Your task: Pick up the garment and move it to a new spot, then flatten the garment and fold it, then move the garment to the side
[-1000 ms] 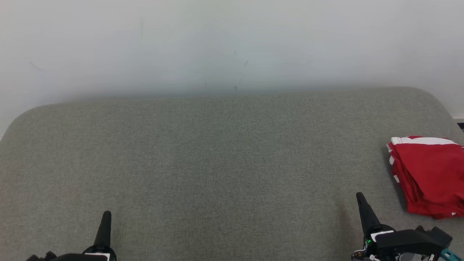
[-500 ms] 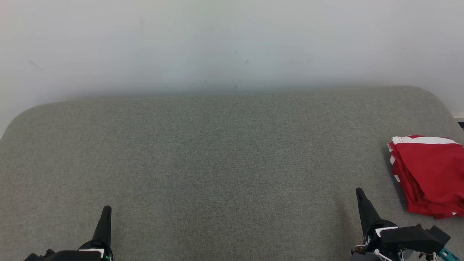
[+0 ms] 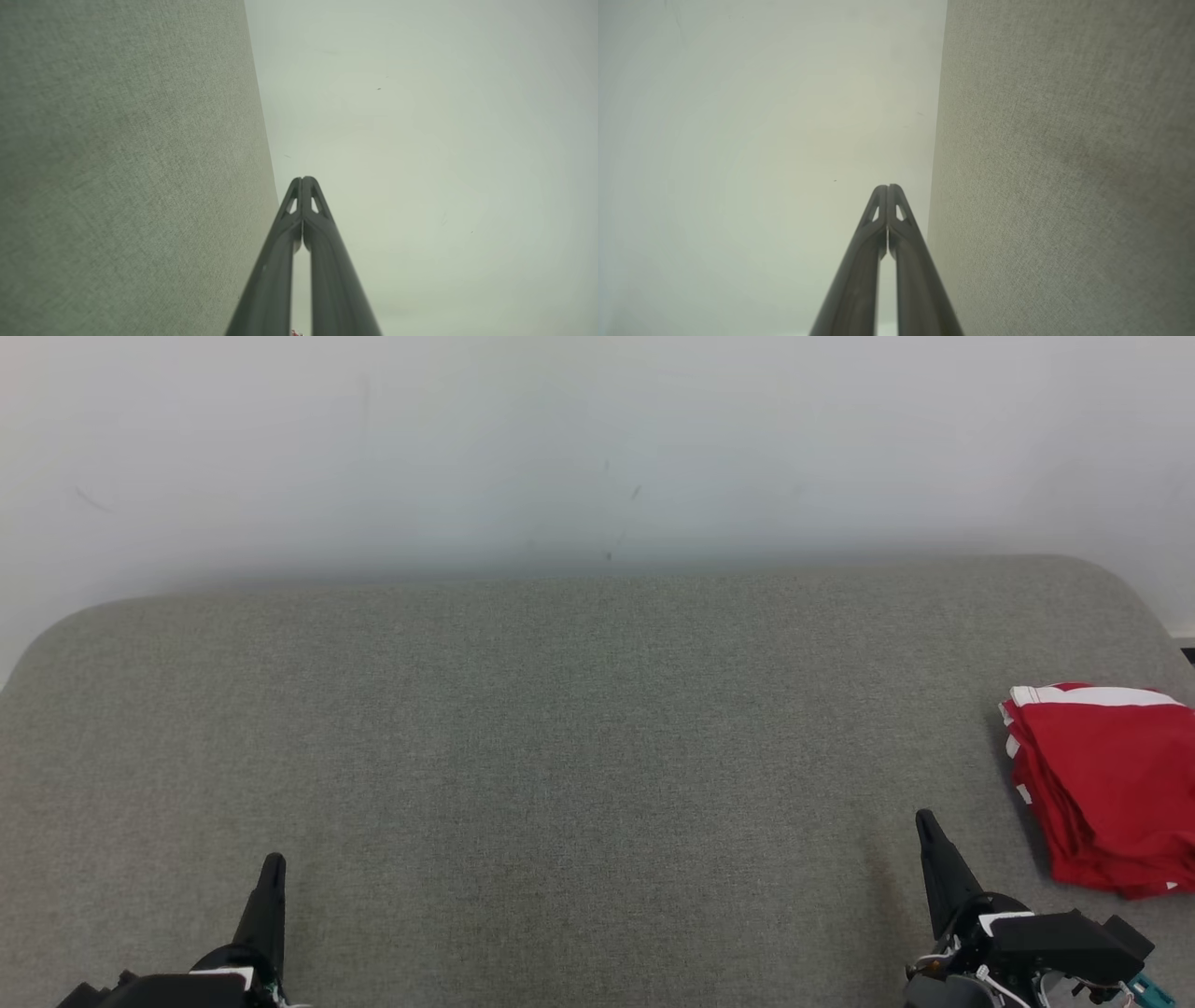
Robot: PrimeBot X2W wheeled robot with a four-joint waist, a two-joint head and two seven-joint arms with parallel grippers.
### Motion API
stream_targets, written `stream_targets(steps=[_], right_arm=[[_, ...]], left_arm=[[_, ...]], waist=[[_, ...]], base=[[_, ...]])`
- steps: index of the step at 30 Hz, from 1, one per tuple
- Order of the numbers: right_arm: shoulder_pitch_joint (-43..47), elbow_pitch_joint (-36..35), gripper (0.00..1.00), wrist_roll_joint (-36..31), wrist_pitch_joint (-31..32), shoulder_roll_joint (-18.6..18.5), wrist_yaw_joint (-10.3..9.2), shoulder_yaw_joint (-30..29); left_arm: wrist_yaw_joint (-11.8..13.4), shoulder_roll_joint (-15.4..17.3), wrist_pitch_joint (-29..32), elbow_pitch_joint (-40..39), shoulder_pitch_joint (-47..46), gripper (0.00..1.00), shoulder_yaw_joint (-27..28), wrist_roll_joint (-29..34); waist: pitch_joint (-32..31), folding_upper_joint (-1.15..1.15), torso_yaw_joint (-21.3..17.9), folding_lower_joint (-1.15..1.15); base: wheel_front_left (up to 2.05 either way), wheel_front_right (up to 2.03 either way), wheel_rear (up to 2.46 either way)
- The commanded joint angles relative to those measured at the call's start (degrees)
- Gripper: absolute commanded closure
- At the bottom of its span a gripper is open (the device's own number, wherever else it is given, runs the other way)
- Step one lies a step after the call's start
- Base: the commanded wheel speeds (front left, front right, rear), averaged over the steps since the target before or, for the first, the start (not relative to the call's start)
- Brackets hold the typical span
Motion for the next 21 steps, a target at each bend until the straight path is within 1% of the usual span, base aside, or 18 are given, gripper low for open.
stream_targets(steps=[1,4,21], right_arm=[[-0.4,-0.3,1.00,1.3,0.4,0.1,-0.12,-0.1],[-0.6,-0.3,1.00,2.5,0.6,0.1,-0.12,-0.1],[-0.5,-0.2,1.00,2.2,0.5,0.1,-0.12,-0.1]], left_arm=[[-0.5,0.2,0.5,0.0,-0.7,1.00,0.2,-1.6],[-0.5,0.2,0.8,0.1,-0.9,1.00,0.3,-2.5],[-0.5,0.2,0.6,0.0,-0.8,1.00,0.3,-2.4]], waist=[[0.0,0.00,0.0,0.00],[0.1,0.00,0.0,0.00],[0.1,0.00,0.0,0.00]], base=[[0.00,0.00,0.00],[0.00,0.00,0.00],[0.00,0.00,0.00]])
